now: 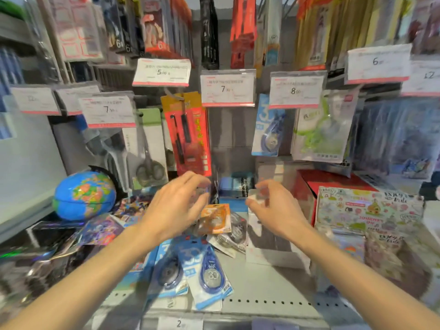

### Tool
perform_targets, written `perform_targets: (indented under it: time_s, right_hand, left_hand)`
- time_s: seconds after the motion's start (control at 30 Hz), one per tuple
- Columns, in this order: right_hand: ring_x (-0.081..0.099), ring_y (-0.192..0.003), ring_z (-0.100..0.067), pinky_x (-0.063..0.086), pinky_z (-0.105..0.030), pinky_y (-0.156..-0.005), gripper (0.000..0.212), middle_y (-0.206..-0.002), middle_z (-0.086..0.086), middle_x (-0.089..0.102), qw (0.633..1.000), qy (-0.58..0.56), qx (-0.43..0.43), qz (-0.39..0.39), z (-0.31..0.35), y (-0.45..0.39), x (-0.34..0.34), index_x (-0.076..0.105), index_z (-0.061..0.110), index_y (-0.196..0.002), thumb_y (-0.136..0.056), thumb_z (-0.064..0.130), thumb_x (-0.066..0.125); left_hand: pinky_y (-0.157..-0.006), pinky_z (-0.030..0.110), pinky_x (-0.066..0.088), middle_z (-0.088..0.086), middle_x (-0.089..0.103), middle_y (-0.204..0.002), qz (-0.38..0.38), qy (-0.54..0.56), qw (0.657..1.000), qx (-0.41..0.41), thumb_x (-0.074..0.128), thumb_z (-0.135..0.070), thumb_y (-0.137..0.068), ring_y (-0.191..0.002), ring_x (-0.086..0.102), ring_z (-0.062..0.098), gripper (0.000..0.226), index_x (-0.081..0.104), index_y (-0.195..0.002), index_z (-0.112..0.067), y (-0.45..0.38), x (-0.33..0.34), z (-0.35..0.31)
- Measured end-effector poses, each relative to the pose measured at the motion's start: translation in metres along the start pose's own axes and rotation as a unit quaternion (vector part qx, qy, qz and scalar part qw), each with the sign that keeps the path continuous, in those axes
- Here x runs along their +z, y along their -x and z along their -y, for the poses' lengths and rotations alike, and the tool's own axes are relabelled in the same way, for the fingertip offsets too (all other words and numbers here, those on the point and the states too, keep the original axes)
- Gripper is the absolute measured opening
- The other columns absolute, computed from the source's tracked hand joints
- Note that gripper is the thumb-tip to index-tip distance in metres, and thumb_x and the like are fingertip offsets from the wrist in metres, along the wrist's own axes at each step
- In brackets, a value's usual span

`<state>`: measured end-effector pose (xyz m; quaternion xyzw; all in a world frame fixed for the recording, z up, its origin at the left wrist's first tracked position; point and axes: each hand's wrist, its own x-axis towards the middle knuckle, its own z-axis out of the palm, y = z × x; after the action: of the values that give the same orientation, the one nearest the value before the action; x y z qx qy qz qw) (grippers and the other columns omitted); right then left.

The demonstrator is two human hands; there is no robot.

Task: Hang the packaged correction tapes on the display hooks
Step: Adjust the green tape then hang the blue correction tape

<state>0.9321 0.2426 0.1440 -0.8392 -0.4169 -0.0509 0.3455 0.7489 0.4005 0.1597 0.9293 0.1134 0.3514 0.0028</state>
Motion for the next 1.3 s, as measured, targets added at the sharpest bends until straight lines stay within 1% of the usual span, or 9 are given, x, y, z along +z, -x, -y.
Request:
perform_targets:
  time_s: [0.1,0.23,0.33,0.43,0.67,0.87,1.03,1.13,1.3]
  right_hand:
    - [0.064,-0.092,-0.019,0.046,-0.03,-0.079,0.031,-0.095,0.006,0.065,0.993,0.01,-0.002,0.12,0.009,0.013,0.022,0.06,0.023,-0.111,-0.087,0.041,0.067]
    - [0.058,-0.088,-0.018,0.044,-0.03,-0.073,0.039,-0.091,0.007,0.06,0.962,0.034,-0.009,0.27,0.014,0.03,0.058,0.056,0.027,-0.11,-0.084,0.054,0.067]
    - [0.048,-0.09,-0.014,0.037,-0.021,-0.065,0.049,-0.088,0.016,0.048,0.947,0.029,-0.033,0.318,0.016,0.041,0.073,0.05,0.028,-0.116,-0.082,0.058,0.068]
    - [0.053,-0.101,-0.013,0.045,-0.024,-0.082,0.059,-0.112,0.007,0.059,0.936,0.025,-0.041,0.35,0.022,0.05,0.077,0.053,0.026,-0.129,-0.081,0.056,0.071]
    - [0.057,-0.109,-0.021,0.049,-0.031,-0.088,0.073,-0.121,0.001,0.059,0.94,0.057,-0.03,0.334,0.025,0.057,0.087,0.053,0.025,-0.124,-0.063,0.061,0.072]
    - [0.057,-0.104,-0.018,0.047,-0.026,-0.084,0.059,-0.113,0.005,0.057,0.94,0.042,-0.059,0.332,0.026,0.057,0.07,0.052,0.022,-0.129,-0.077,0.04,0.073]
    - [0.043,-0.099,-0.008,0.036,-0.019,-0.082,0.087,-0.12,0.006,0.047,0.943,0.033,-0.079,0.322,0.022,0.054,0.054,0.032,0.025,-0.151,-0.077,0.046,0.072]
    - [0.048,-0.101,-0.009,0.042,-0.021,-0.086,0.077,-0.117,0.009,0.046,0.953,0.024,-0.096,0.287,0.023,0.051,0.035,0.038,0.03,-0.144,-0.076,0.041,0.073]
    - [0.054,-0.102,-0.01,0.045,-0.024,-0.087,0.068,-0.111,0.009,0.048,0.976,0.036,-0.11,0.184,0.018,0.043,0.001,0.046,0.033,-0.132,-0.07,0.04,0.072]
  left_hand:
    - [-0.088,0.038,0.048,0.0,0.064,-0.114,0.151,-0.005,0.977,-0.148,0.057,-0.037,-0.095,-0.104,0.065,0.025,0.032,0.058,-0.125,-0.025,0.031,0.022,0.022]
    - [-0.097,0.036,0.046,0.006,0.063,-0.124,0.284,-0.021,0.938,-0.197,0.056,-0.034,-0.097,-0.12,0.058,0.028,0.033,0.058,-0.127,-0.019,0.048,0.037,0.032]
    - [-0.092,0.036,0.05,0.005,0.069,-0.12,0.316,-0.026,0.925,-0.209,0.058,-0.036,-0.095,-0.116,0.062,0.029,0.032,0.062,-0.123,-0.019,0.05,0.043,0.037]
    - [-0.093,0.035,0.049,0.003,0.069,-0.121,0.321,-0.026,0.922,-0.214,0.06,-0.033,-0.095,-0.116,0.062,0.026,0.031,0.064,-0.123,-0.02,0.049,0.044,0.039]
    - [-0.087,0.037,0.052,0.003,0.071,-0.103,0.328,0.034,0.915,-0.233,0.065,-0.036,-0.092,-0.103,0.065,0.027,0.012,0.064,-0.093,-0.024,0.051,0.043,0.047]
    - [-0.07,0.027,0.048,-0.002,0.067,-0.088,0.305,0.122,0.908,-0.261,0.068,-0.037,-0.092,-0.076,0.061,0.014,0.023,0.072,-0.105,-0.018,0.053,0.031,0.042]
    - [-0.05,0.015,0.034,-0.012,0.052,-0.065,0.256,0.202,0.906,-0.271,0.07,-0.033,-0.092,-0.045,0.044,-0.001,0.02,0.07,-0.105,-0.018,0.051,0.02,0.038]
    - [-0.045,0.014,0.032,-0.012,0.052,-0.057,0.219,0.213,0.915,-0.263,0.068,-0.033,-0.094,-0.041,0.042,0.0,0.021,0.069,-0.11,-0.019,0.041,0.014,0.029]
    - [-0.064,0.013,0.042,-0.006,0.066,-0.095,0.14,0.174,0.954,-0.2,0.068,-0.035,-0.093,-0.071,0.059,0.002,0.016,0.069,-0.107,-0.028,0.009,0.0,0.003]
